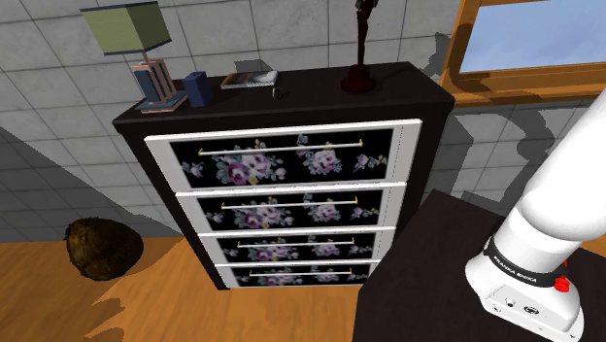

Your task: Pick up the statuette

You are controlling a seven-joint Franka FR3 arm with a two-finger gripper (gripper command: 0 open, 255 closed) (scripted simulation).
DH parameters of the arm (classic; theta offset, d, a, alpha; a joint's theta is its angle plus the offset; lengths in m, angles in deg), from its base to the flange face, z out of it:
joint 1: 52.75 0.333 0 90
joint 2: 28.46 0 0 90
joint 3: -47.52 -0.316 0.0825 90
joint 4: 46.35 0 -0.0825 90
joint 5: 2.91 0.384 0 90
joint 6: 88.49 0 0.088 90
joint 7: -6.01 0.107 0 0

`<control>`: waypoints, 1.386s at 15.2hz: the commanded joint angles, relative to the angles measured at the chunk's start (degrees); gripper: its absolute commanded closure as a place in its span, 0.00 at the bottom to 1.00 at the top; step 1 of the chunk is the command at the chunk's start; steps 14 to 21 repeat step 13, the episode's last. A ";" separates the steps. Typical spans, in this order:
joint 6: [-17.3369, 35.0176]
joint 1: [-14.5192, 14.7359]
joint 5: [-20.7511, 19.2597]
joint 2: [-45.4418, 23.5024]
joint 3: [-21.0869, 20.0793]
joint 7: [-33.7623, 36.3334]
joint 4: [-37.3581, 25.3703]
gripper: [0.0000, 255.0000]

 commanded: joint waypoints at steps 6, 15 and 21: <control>-6.08 -0.13 0.80 -2.60 0.26 -0.40 -8.65 1.00; -11.02 -0.41 1.67 -5.24 0.58 -0.82 -16.15 1.00; -11.02 -0.41 1.67 -5.24 0.58 -0.82 -16.15 1.00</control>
